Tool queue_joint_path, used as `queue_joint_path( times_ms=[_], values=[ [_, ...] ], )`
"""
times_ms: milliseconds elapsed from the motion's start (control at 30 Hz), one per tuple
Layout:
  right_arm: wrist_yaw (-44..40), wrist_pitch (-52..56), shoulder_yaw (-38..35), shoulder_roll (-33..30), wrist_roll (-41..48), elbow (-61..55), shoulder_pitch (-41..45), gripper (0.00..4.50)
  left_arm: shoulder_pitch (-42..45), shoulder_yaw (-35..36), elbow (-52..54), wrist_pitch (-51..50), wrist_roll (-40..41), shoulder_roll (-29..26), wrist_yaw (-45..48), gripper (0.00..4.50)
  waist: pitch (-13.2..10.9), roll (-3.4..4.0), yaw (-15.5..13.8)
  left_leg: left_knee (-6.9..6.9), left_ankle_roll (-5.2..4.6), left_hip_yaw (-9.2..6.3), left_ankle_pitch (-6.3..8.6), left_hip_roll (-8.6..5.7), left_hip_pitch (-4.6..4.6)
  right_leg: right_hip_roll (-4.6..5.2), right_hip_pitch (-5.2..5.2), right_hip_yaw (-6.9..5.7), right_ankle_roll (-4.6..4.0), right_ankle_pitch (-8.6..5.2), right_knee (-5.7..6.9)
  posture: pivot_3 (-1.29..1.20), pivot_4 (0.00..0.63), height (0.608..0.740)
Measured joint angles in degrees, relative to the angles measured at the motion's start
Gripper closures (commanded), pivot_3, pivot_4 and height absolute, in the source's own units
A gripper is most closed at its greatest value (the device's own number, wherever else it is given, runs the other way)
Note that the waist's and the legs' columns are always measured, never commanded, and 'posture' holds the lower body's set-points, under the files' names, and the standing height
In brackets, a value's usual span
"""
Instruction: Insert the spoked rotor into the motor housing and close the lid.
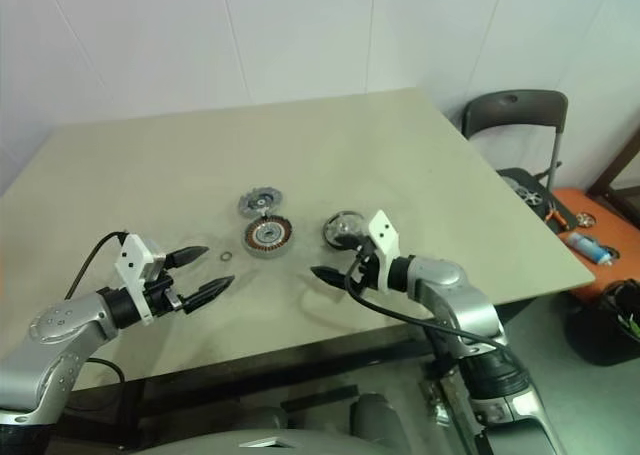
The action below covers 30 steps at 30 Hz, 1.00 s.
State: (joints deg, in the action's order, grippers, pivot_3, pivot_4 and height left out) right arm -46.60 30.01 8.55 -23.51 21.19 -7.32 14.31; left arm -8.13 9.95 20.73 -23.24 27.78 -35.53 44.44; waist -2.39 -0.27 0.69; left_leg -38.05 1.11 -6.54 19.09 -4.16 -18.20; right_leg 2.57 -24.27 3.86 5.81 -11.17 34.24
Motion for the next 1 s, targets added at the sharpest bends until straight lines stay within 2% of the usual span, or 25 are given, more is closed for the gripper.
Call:
queue_joint_path(
  times_ms=[167,333,1000],
  values=[
    [1.21,-1.51,-0.16,0.55,-0.63,1.57,0.64,0.01,0.16,0.1,-0.85,1.24,-0.13,0.03,0.56,0.02,0.0,0.0,0.01,0.0,0.0,0.0,0.0,0.0,0.0,-0.01,0.0,0.0,0.0,0.0,0.0,0.0,0.0,0.74],
    [1.75,-1.88,-0.25,1.12,-0.71,2.04,1.15,0.01,3.94,-0.06,-3.89,2.4,-1.12,1.1,0.04,0.02,0.0,0.0,-0.04,0.0,0.0,0.0,0.0,0.0,-0.01,0.0,0.0,-0.01,0.0,0.01,-0.01,0.0,0.0,0.74],
    [3.19,-2.93,-0.45,1.59,-0.83,3.02,1.58,0.01,4.59,-0.25,-6.44,4.71,-2.47,1.91,0.87,0.02,0.0,0.0,0.0,0.01,0.0,0.0,0.0,0.0,-0.03,0.0,-0.04,0.0,0.0,0.01,-0.01,0.0,0.0,0.74]
  ],
)
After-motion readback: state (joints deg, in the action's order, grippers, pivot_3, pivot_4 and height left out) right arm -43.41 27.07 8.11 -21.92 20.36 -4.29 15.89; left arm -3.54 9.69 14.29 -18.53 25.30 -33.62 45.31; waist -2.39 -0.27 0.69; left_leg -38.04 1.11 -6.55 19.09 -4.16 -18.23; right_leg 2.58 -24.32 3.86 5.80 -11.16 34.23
